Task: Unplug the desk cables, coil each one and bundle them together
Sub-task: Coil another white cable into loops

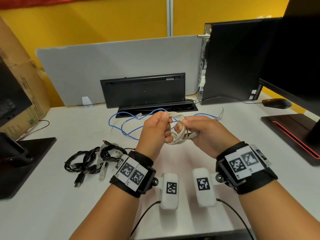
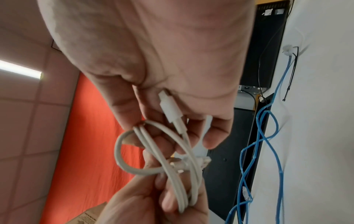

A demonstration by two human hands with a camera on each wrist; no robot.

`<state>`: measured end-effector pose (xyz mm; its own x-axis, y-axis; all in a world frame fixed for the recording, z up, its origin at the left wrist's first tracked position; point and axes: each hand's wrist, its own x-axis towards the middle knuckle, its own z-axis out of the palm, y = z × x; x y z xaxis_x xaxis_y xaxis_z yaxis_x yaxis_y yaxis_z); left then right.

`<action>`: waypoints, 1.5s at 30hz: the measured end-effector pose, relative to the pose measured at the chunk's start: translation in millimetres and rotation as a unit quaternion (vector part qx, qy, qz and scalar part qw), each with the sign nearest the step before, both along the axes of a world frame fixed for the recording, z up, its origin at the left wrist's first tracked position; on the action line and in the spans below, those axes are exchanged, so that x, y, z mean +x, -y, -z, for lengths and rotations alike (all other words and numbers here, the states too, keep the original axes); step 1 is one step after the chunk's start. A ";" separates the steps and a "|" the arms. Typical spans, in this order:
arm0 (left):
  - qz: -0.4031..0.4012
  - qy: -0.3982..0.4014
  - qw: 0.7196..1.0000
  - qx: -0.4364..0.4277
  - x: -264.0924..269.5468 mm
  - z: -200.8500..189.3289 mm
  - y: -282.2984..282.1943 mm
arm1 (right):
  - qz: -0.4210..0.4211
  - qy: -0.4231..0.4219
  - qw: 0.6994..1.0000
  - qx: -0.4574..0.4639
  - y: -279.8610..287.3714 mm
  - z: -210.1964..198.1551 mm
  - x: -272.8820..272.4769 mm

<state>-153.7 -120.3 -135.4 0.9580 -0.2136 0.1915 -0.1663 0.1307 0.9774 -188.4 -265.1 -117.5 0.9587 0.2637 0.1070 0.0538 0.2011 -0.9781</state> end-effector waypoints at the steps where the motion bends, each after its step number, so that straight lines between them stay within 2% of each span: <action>1: 0.001 0.000 1.000 -0.001 0.1 0.4 -0.1 | 0.011 -0.004 1.000 -0.006 -1.1 0.3 -0.2; 4: 0.001 0.007 1.000 0.009 -0.1 1.6 -0.6 | 0.015 -0.012 1.000 -0.021 -4.1 3.7 0.3; 8: -0.001 0.024 0.999 0.027 1.1 3.8 -2.0 | -0.022 -0.004 0.999 -0.041 -4.2 3.9 -0.6; 11: -0.017 0.030 0.998 0.047 2.9 3.1 -3.6 | -0.001 0.022 0.995 -0.095 -2.9 3.7 0.1; 15: -0.029 0.020 0.999 0.023 2.3 3.6 -8.7 | 0.005 0.048 0.988 -0.146 0.2 2.2 1.0; 18: -0.053 0.003 0.999 0.007 2.9 6.1 -10.5 | 0.046 0.085 0.970 -0.224 -0.2 1.8 4.4; 22: -0.100 -0.001 0.995 -0.001 3.8 12.5 -12.6 | 0.053 0.119 0.949 -0.286 -2.7 1.8 5.1; 26: -0.126 -0.001 0.992 0.000 6.9 17.9 -19.0 | 0.028 0.151 0.938 -0.311 -9.2 -0.8 4.9; 30: -0.143 -0.018 0.989 -0.017 9.4 15.5 -33.1 | -0.016 0.160 0.910 -0.382 -14.3 -2.1 6.6; 32: -0.157 -0.045 0.985 -0.048 13.2 11.5 -45.7 | -0.023 0.149 0.916 -0.371 -18.9 -0.1 6.1; 35: -0.176 -0.057 0.981 -0.064 15.5 10.1 -62.3 | 0.025 0.136 0.926 -0.352 -32.1 1.6 7.7; 39: -0.192 -0.060 0.978 -0.059 12.7 15.5 -72.3 | 0.106 0.130 0.909 -0.381 -45.3 -1.0 14.0; 43: -0.174 -0.064 0.980 -0.078 8.8 15.6 -75.2 | 0.114 0.115 0.908 -0.387 -57.1 -1.2 16.8; 45: -0.163 -0.063 0.981 -0.084 5.9 13.8 -74.9 | 0.101 0.087 0.920 -0.370 -64.5 3.4 17.1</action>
<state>-147.8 -45.4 -149.2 0.9884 0.1328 0.0742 -0.1059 0.2509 0.9622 -171.3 -200.6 -120.8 0.9814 0.1446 0.1261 0.1854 -0.5466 -0.8166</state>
